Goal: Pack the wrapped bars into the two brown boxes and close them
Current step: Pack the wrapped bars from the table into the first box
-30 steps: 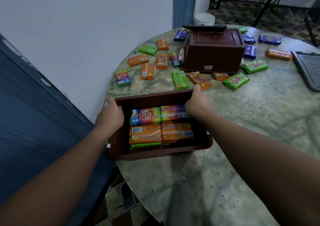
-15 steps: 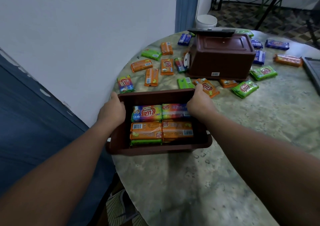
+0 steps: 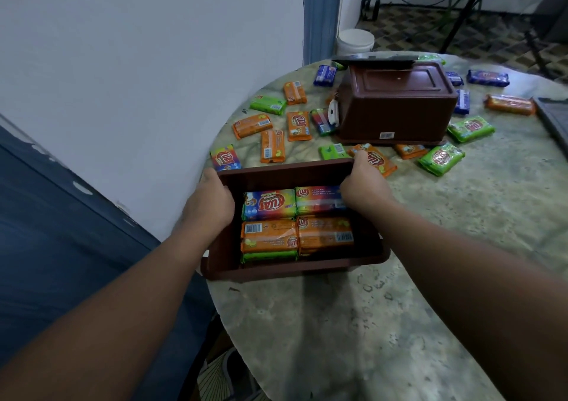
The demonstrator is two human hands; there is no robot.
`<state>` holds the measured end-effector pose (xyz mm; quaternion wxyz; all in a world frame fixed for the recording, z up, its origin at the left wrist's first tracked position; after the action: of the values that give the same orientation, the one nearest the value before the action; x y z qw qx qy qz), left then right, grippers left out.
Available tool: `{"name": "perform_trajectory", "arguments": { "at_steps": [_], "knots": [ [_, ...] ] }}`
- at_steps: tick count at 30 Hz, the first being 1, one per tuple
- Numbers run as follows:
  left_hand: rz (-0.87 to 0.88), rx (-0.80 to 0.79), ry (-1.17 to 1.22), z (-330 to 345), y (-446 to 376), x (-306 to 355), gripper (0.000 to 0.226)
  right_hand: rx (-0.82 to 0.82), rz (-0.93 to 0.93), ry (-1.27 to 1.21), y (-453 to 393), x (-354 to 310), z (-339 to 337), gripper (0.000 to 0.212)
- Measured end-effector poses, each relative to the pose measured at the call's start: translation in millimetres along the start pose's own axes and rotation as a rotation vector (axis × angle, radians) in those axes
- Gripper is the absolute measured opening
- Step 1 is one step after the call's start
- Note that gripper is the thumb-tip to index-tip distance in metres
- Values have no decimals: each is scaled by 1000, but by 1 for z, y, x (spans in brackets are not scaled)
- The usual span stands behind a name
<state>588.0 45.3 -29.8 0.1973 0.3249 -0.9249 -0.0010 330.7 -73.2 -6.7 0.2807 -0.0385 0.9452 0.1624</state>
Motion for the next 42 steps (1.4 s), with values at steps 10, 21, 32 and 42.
{"name": "perform_trajectory", "arguments": {
  "at_steps": [10, 21, 32, 42],
  "knots": [
    [266, 147, -55, -28, -11, 63, 37, 102, -209, 8, -13, -27, -12, 43],
    [265, -106, -13, -7, -83, 107, 21, -47, -244, 50, -79, -31, -15, 21],
    [322, -438, -365, 36, -149, 114, 44, -66, -103, 25, -123, -35, 4, 22],
    [383, -428, -416, 37, -152, 118, 45, -91, -67, 100, -126, -38, 10, 32]
  ]
}}
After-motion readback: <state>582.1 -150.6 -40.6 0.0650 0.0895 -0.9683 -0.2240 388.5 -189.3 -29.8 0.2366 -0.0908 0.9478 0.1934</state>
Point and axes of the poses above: each hand's wrist, its own y-axis away from the middle knuckle, its own z-axis out of the palm, x = y × z, the point moved 1 cm from there along -y, towards the middle knuckle, and after that the axes turned 5 degrees about -x, right-handed, at the moved point
